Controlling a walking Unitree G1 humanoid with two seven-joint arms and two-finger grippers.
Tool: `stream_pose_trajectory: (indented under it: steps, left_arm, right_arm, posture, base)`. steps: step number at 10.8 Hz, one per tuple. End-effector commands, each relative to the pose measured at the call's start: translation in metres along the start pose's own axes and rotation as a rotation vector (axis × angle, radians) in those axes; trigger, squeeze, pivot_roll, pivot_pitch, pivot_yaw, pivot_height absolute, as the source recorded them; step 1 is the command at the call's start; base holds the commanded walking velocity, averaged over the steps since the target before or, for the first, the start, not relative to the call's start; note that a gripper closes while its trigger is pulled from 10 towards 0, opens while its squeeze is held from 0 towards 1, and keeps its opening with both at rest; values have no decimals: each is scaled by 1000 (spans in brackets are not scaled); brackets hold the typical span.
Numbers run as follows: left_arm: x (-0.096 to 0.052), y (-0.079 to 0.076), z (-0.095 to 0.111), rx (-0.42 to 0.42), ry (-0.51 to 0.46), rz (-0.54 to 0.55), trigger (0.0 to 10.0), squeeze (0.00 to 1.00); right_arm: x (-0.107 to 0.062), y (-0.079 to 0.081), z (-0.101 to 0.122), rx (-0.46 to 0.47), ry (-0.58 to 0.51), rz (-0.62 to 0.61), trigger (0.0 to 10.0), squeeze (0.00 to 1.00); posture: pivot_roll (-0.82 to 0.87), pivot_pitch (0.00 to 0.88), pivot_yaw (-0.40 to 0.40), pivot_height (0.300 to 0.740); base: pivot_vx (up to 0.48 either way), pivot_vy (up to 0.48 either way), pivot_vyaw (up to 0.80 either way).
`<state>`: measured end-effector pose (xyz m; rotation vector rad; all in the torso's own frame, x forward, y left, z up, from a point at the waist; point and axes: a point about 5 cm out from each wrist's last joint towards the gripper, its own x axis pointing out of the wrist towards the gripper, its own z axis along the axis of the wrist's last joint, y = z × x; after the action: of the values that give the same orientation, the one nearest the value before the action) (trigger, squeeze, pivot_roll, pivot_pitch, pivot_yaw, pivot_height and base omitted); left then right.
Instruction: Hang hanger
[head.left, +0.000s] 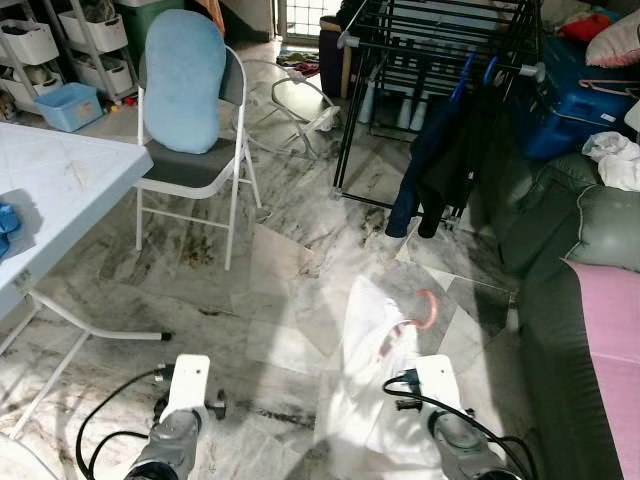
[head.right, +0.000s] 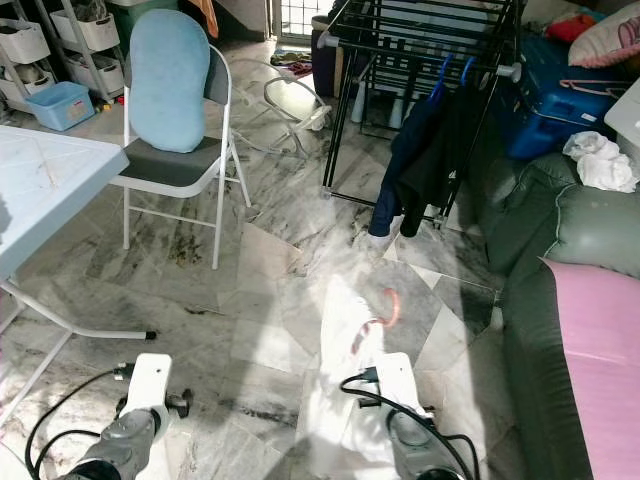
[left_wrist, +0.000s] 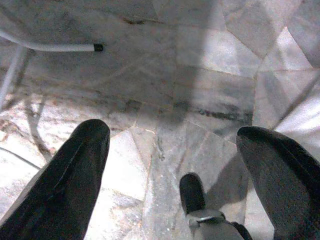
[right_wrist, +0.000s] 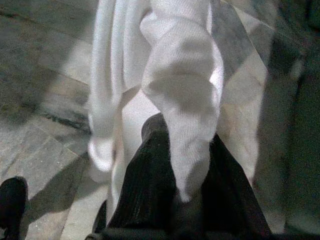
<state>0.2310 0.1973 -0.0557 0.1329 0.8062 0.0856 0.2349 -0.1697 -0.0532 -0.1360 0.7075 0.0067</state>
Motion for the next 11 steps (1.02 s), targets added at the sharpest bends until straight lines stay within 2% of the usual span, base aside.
stream_pose_trajectory:
  steps: [1,2,5,6,7,8,9,10,11]
  left_arm:
    - [-1,-3,-4,3,24,-18,10000,0]
    - [0,-7,-7,48,69,-35,10000,0]
    - [-3,-12,-18,59,125,-39,10000,0]
    - [-3,-10,-21,55,130,-30,10000,0]
    - [-2,-2,-14,24,82,17,10000,0]
    - [0,6,-1,-49,28,51,10000,0]
    - [5,11,28,-113,-66,46,10000,0]
    - [7,11,60,-143,-164,27,10000,0]
    - [7,7,92,-177,-262,5,10000,0]
  right_arm:
    - [-2,-12,-7,62,34,-51,10000,0]
    - [-3,-17,-15,112,75,-69,10000,0]
    - [-12,-22,-42,111,180,-82,10000,0]
    - [-13,-24,-45,102,190,-82,10000,0]
    - [-15,-25,-49,80,201,-77,10000,0]
    - [-17,-26,-52,66,211,-70,10000,0]
    - [-15,-26,-48,28,201,-56,10000,0]
    - [-10,-27,-36,12,163,-63,10000,0]
    - [-3,-33,-14,72,91,-102,10000,0]
  posture:
    - [-109,0,-35,740]
    - [-110,0,-34,740]
    - [-130,0,-16,740]
    - [-127,0,-21,740]
    - [-112,0,-37,740]
    - [-86,0,-57,740]
    - [-62,0,-73,740]
    - [-57,0,-74,740]
    - [-57,0,-69,740]
  base:
    - [0,0,0]
    - [0,0,0]
    - [0,0,0]
    - [0,0,0]
    - [0,0,0]
    - [0,0,0]
    - [0,0,0]
    - [0,0,0]
    - [0,0,0]
